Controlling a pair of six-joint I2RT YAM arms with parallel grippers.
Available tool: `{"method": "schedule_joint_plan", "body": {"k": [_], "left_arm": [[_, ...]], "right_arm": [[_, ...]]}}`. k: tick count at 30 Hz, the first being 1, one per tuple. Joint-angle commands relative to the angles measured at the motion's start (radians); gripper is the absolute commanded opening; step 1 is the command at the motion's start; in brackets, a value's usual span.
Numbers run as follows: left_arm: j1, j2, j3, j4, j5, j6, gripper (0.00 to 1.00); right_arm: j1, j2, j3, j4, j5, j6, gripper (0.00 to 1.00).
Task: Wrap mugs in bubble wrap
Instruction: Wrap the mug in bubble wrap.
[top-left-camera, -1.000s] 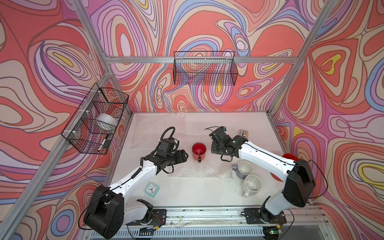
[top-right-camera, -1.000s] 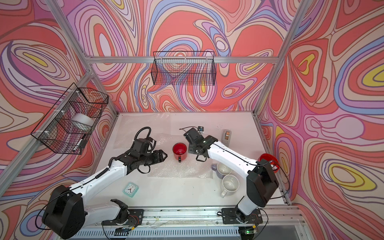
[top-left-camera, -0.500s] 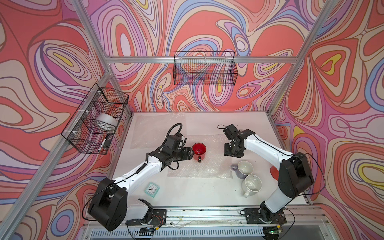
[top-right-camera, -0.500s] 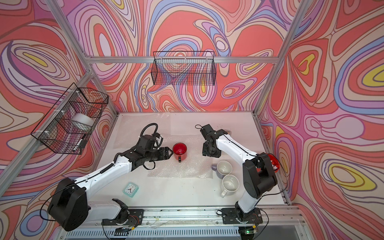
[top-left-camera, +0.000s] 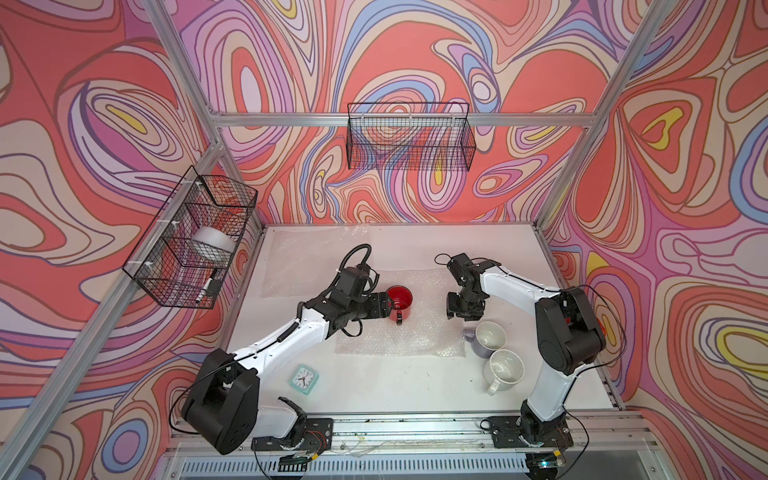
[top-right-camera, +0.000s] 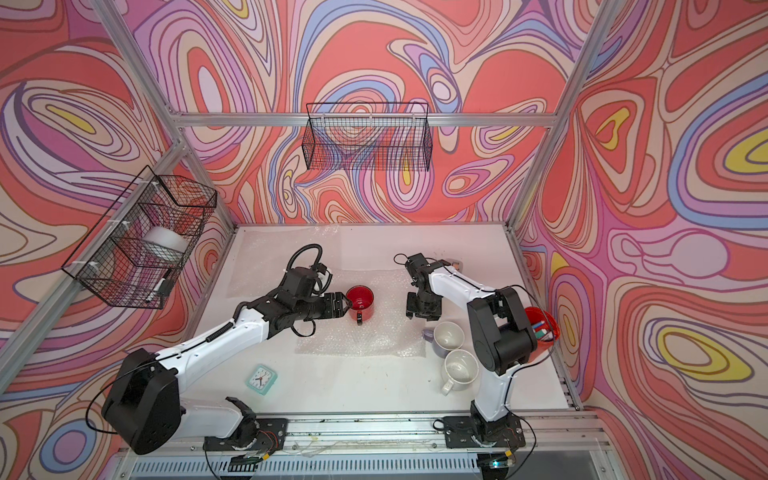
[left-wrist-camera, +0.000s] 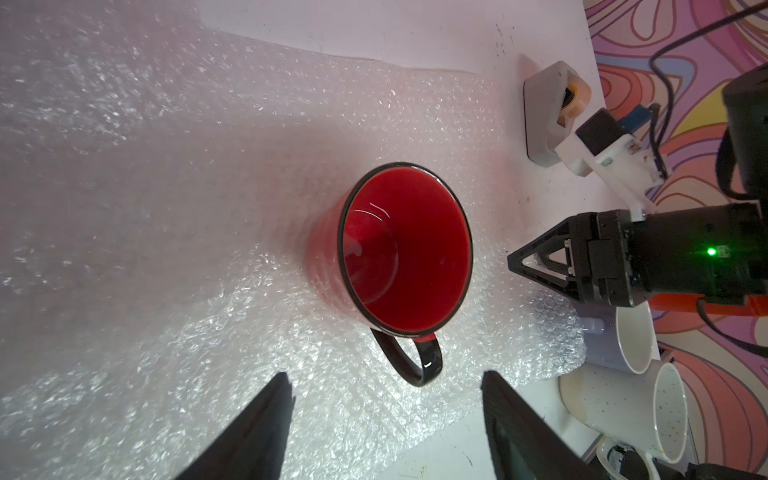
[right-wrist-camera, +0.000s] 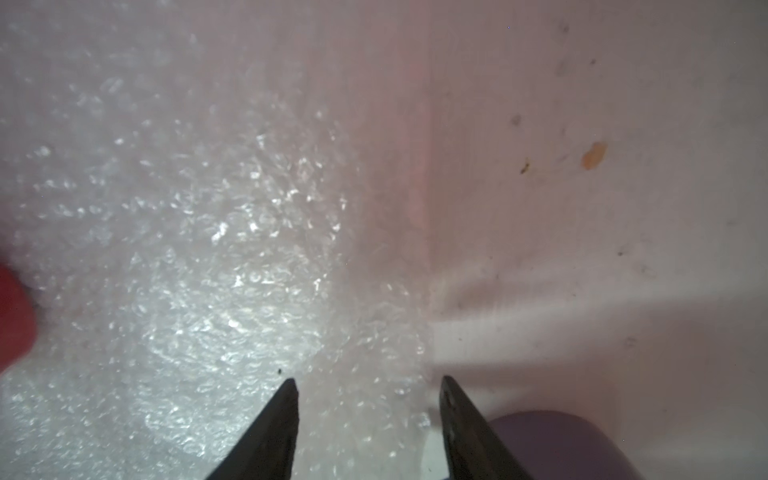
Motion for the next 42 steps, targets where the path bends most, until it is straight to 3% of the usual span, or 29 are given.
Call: {"method": "schedule_joint_plan", "body": {"k": [1, 7, 13, 19, 26, 32, 37, 42], "left_arm": [[-0.007, 0.002, 0.001, 0.009, -0.007, -0.001, 0.74], [-0.007, -0.004, -0.002, 0.004, -0.015, -0.001, 0.74], [-0.007, -0.030, -0.014, -0.002, -0.034, -0.002, 0.74], [-0.007, -0.054, -0.028, 0.000, -0.025, 0.001, 0.74], [-0.026, -0.102, -0.047, -0.006, -0.005, 0.025, 0.76], [-0.170, -0.139, 0.000, -0.081, -0.117, 0.093, 0.76], [-0.266, -0.087, 0.061, -0.111, -0.178, 0.116, 0.76], [-0.303, -0.015, 0.109, -0.110, -0.220, 0.121, 0.91]], "right_arm": [[-0.011, -0.002, -0.020, 0.030, -0.089, -0.005, 0.55], [-0.015, -0.088, -0.023, 0.069, -0.168, 0.010, 0.44], [-0.015, -0.135, -0.004, 0.049, -0.179, 0.020, 0.18], [-0.016, -0.147, 0.015, 0.061, -0.259, 0.019, 0.02], [-0.015, -0.147, 0.032, 0.094, -0.288, 0.060, 0.00], [-0.016, -0.161, 0.022, 0.303, -0.418, 0.270, 0.00], [-0.016, -0.125, 0.033, 0.447, -0.490, 0.416, 0.00], [-0.015, -0.087, 0.057, 0.460, -0.501, 0.426, 0.00]]}}
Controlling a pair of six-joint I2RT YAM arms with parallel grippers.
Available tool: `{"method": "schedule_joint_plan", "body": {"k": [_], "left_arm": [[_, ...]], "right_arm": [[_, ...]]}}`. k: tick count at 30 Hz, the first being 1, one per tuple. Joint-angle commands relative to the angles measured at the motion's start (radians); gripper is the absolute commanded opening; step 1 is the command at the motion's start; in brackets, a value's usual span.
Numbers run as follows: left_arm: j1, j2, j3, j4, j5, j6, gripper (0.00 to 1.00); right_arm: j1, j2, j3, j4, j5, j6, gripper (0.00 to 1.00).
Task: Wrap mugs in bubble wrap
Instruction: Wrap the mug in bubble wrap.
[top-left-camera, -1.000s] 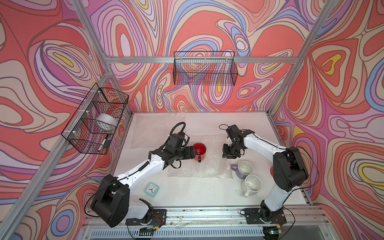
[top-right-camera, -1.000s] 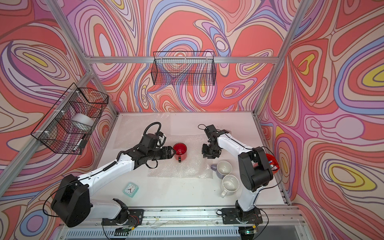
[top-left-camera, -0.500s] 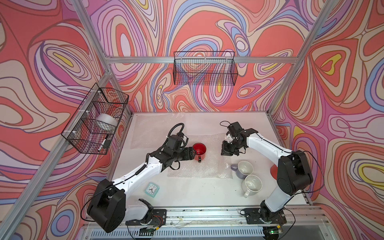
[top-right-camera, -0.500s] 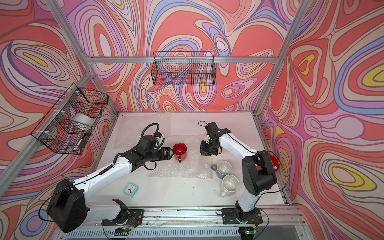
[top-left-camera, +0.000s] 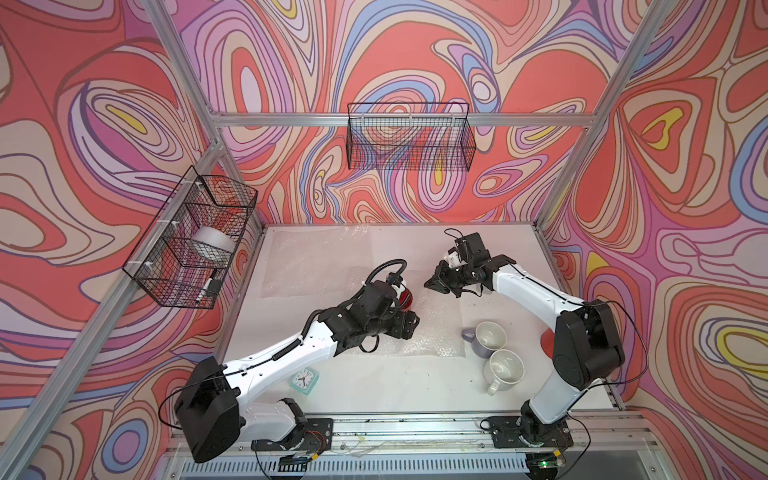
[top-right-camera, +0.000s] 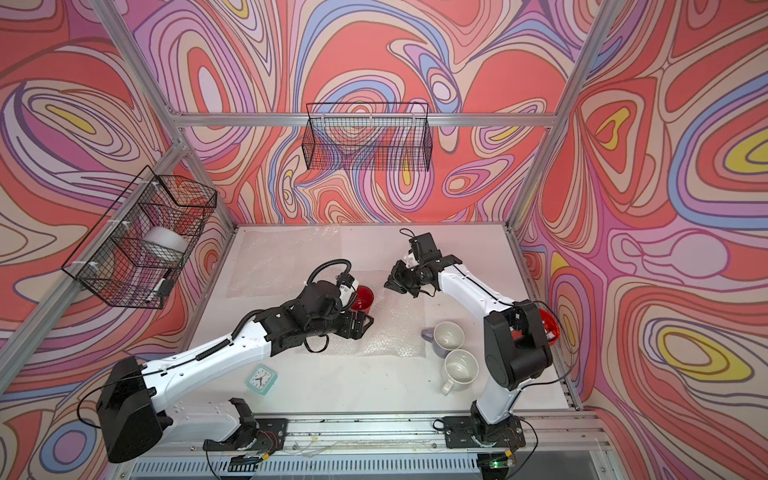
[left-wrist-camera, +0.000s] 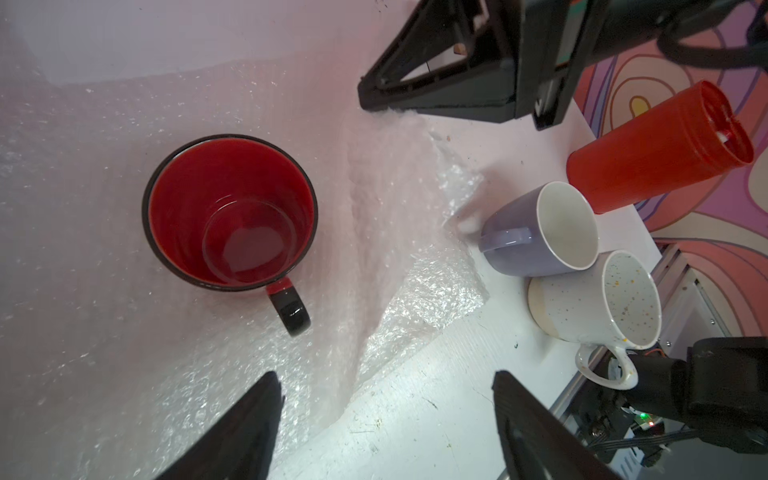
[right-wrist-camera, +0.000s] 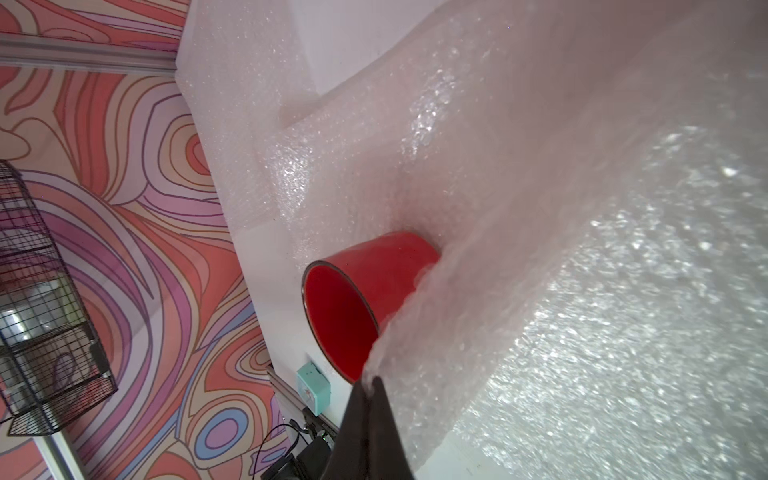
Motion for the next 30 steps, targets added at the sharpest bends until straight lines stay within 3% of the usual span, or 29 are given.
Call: {"method": "schedule_joint_plan", "body": {"k": [1, 4, 9, 13, 18, 23, 26, 30], "left_arm": [[-0.010, 0.041, 0.038, -0.027, -0.064, 0.020, 0.93], [-0.011, 0.081, 0.077, -0.035, -0.121, 0.012, 0.95], [-0.011, 0.155, 0.155, -0.087, -0.254, -0.009, 0.79], [-0.011, 0.209, 0.210, -0.105, -0.263, 0.010, 0.69], [-0.011, 0.254, 0.256, -0.114, -0.265, 0.018, 0.47], [-0.005, 0.268, 0.273, -0.110, -0.279, 0.014, 0.04], [0.019, 0.268, 0.265, -0.113, -0.269, -0.006, 0.00], [0.078, 0.268, 0.231, -0.081, -0.188, -0.051, 0.00]], "right_arm": [[-0.004, 0.031, 0.026, 0.057, -0.041, 0.048, 0.00], [-0.002, 0.036, 0.032, 0.061, -0.059, 0.040, 0.00], [0.002, 0.050, 0.054, 0.029, -0.088, 0.006, 0.00], [0.007, 0.050, 0.058, 0.020, -0.098, -0.009, 0.00], [0.011, 0.050, 0.079, -0.011, -0.097, -0.036, 0.00], [0.014, 0.094, 0.103, -0.025, -0.108, -0.067, 0.00], [0.014, 0.079, 0.113, -0.015, -0.075, -0.096, 0.01], [0.014, 0.013, 0.074, 0.038, 0.025, -0.115, 0.30]]}}
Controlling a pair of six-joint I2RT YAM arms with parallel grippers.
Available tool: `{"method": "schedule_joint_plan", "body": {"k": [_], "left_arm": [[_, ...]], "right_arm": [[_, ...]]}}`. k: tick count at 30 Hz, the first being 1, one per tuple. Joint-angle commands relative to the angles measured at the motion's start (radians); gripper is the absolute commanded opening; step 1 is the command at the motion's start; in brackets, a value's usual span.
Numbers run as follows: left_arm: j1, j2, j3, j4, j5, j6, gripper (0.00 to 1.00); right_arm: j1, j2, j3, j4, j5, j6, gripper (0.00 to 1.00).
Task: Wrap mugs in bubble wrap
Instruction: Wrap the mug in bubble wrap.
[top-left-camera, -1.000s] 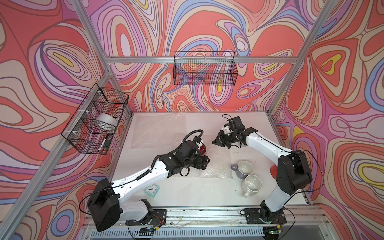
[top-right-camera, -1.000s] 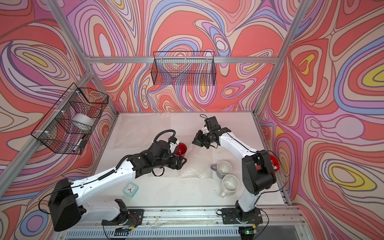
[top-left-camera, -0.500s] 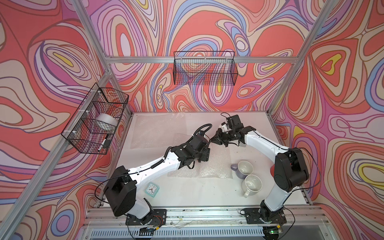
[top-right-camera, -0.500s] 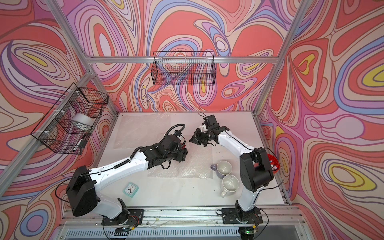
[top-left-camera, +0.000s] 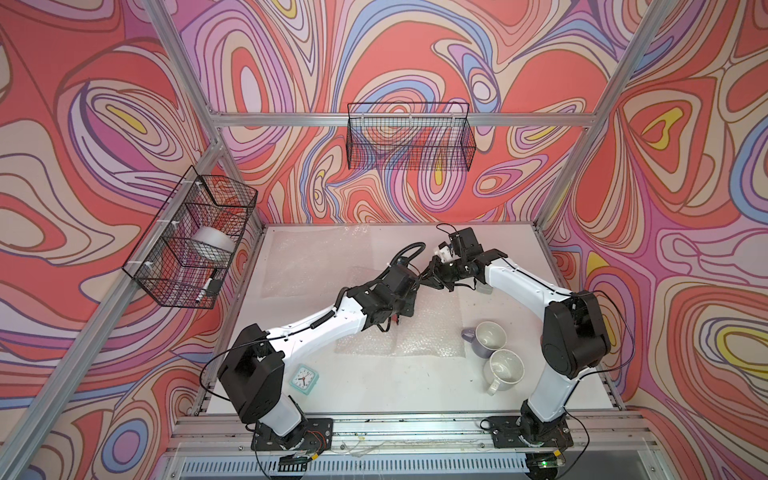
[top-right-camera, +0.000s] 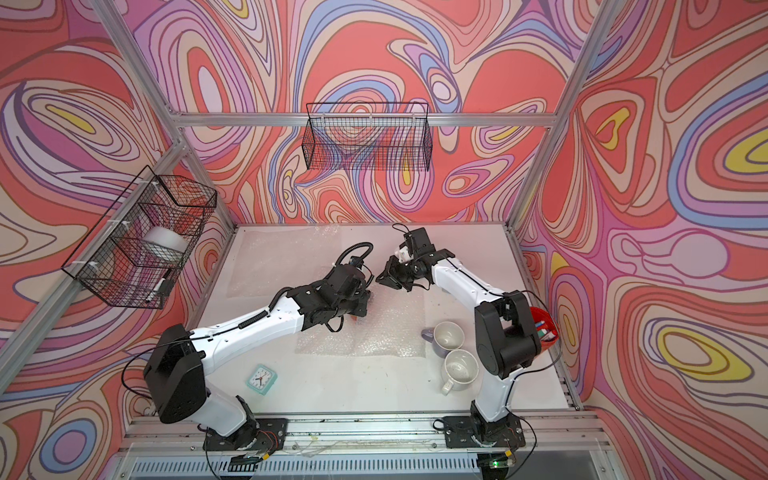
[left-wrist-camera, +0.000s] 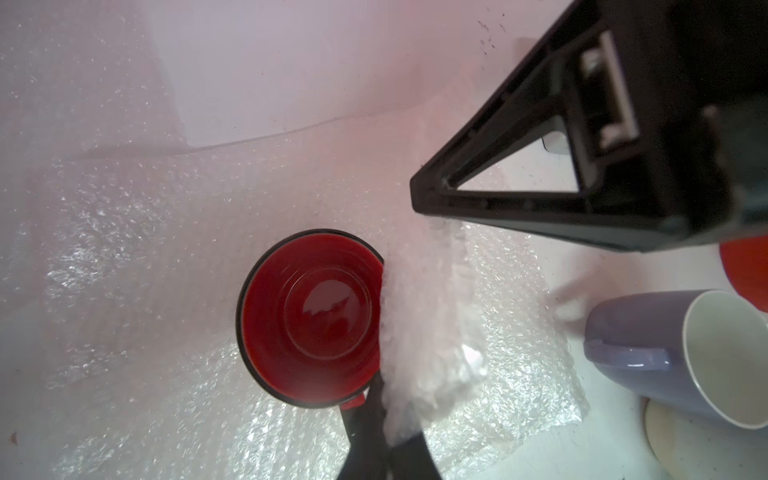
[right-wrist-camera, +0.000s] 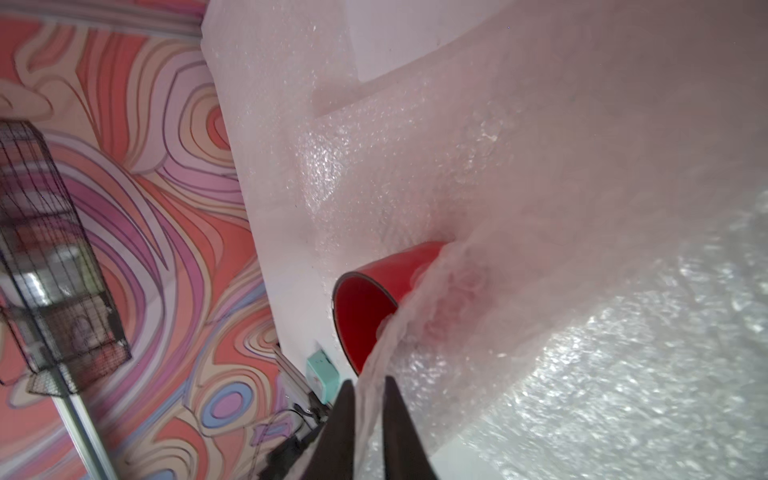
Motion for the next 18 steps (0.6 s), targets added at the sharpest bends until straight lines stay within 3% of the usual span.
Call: {"method": "schedule_joint_plan", "body": {"k": [1, 5, 10, 14, 18], "left_arm": [[0.053, 0.013, -0.013, 0.004, 0.056, -0.050, 0.00], [0.091, 0.032, -0.009, -0.010, 0.093, -0.074, 0.00], [0.100, 0.057, -0.014, -0.030, 0.121, -0.106, 0.00], [0.105, 0.064, -0.035, -0.033, 0.126, -0.140, 0.00], [0.112, 0.064, -0.052, -0.029, 0.130, -0.162, 0.00]], "right_arm": [[0.005, -0.080, -0.031, 0.051, 0.106, -0.043, 0.35], [0.029, -0.134, -0.089, 0.045, 0.227, -0.061, 0.44], [0.125, -0.113, -0.050, -0.083, 0.377, -0.115, 0.57], [0.169, -0.066, -0.034, -0.118, 0.417, -0.114, 0.67], [0.185, 0.012, -0.001, -0.109, 0.371, -0.115, 0.77]]}}
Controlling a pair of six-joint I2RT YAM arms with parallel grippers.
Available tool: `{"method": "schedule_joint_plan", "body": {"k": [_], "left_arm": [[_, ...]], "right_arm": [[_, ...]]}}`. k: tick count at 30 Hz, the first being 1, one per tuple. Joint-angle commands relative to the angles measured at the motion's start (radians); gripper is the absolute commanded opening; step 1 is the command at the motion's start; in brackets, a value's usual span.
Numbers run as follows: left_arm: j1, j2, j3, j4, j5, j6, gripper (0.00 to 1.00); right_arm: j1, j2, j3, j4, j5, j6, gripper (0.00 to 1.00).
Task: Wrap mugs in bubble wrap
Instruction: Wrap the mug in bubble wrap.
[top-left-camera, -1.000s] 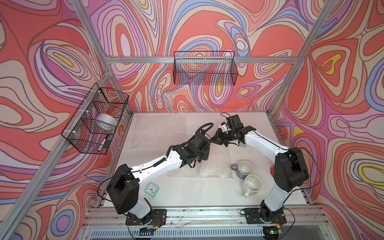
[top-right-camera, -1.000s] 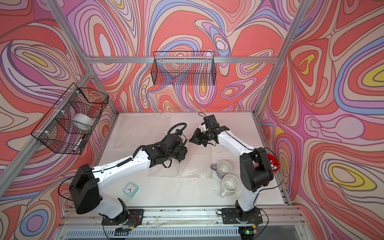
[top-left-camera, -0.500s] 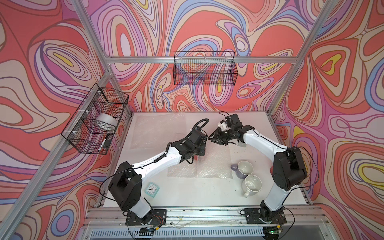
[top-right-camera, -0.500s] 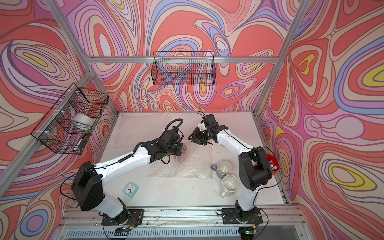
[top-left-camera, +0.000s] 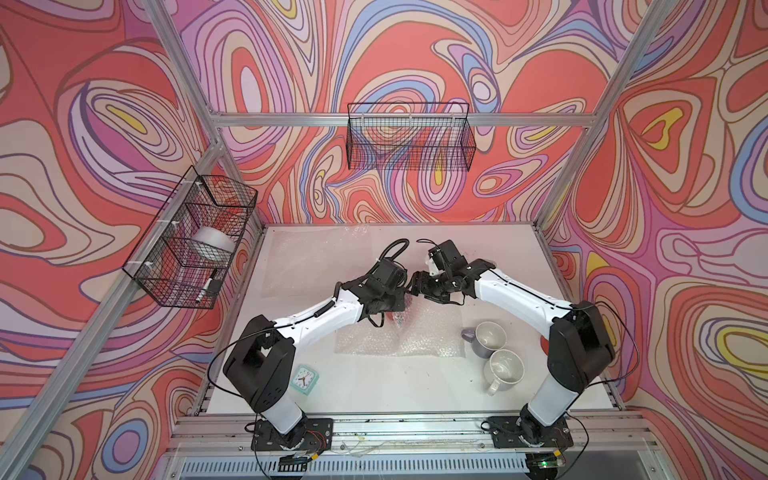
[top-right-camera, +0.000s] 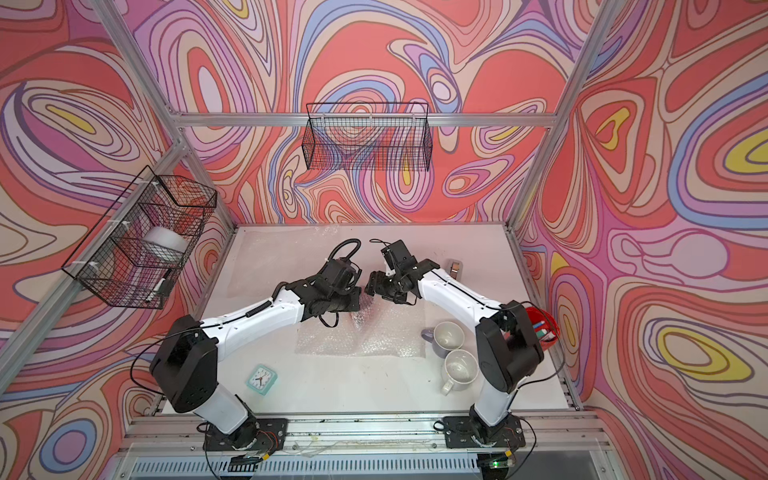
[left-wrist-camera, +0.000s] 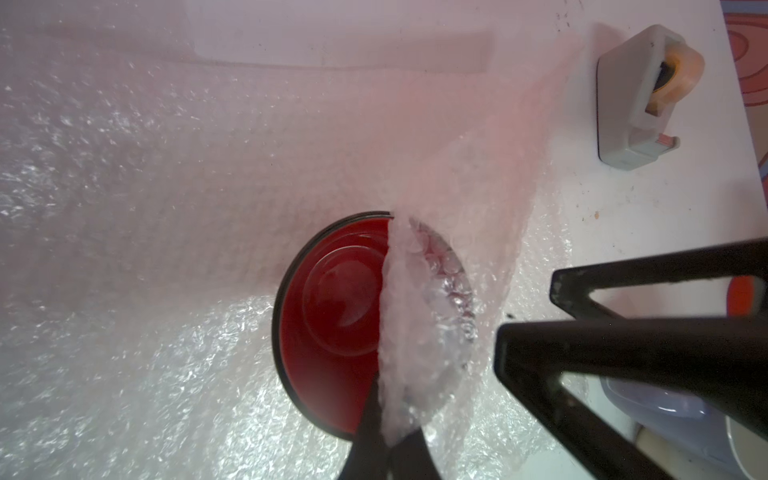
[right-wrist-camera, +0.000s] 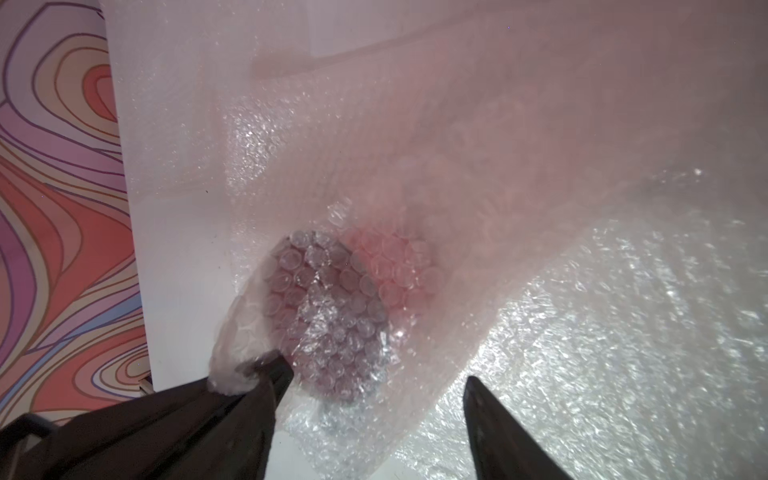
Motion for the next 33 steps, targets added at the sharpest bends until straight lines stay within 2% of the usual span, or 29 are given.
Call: {"method": "schedule_joint_plan", "body": {"k": [1, 9, 10, 12, 16, 19, 23, 28, 33], "left_arm": [[0.013, 0.006, -0.021, -0.027, 0.006, -0.045, 0.00], [0.033, -0.006, -0.035, -0.037, -0.004, -0.056, 0.00], [0.037, -0.011, -0.039, -0.034, -0.003, -0.057, 0.03], [0.041, -0.017, -0.044, -0.037, -0.011, -0.065, 0.12], [0.053, -0.030, -0.062, -0.034, -0.031, -0.079, 0.47], [0.059, -0.022, -0.067, -0.029, -0.024, -0.084, 0.67], [0.063, -0.001, -0.063, -0.026, -0.021, -0.090, 0.82], [0.074, 0.032, -0.043, -0.050, -0.045, -0.112, 0.85], [0.087, 0.081, -0.013, -0.067, -0.059, -0.120, 0.86]], "right_arm": [[0.006, 0.073, 0.041, -0.022, 0.012, -0.012, 0.79], [0.009, 0.177, 0.111, -0.103, 0.104, -0.013, 0.81], [0.009, 0.192, 0.117, -0.113, 0.108, -0.014, 0.81], [0.012, 0.214, 0.124, -0.121, 0.111, -0.018, 0.81], [0.023, 0.255, 0.133, -0.128, 0.111, -0.028, 0.82], [0.030, 0.281, 0.138, -0.131, 0.105, -0.030, 0.83], [0.032, 0.293, 0.139, -0.127, 0.102, -0.030, 0.83], [0.032, 0.288, 0.134, -0.113, 0.090, -0.030, 0.83], [0.032, 0.203, 0.093, 0.001, 0.017, -0.043, 0.81]]}}
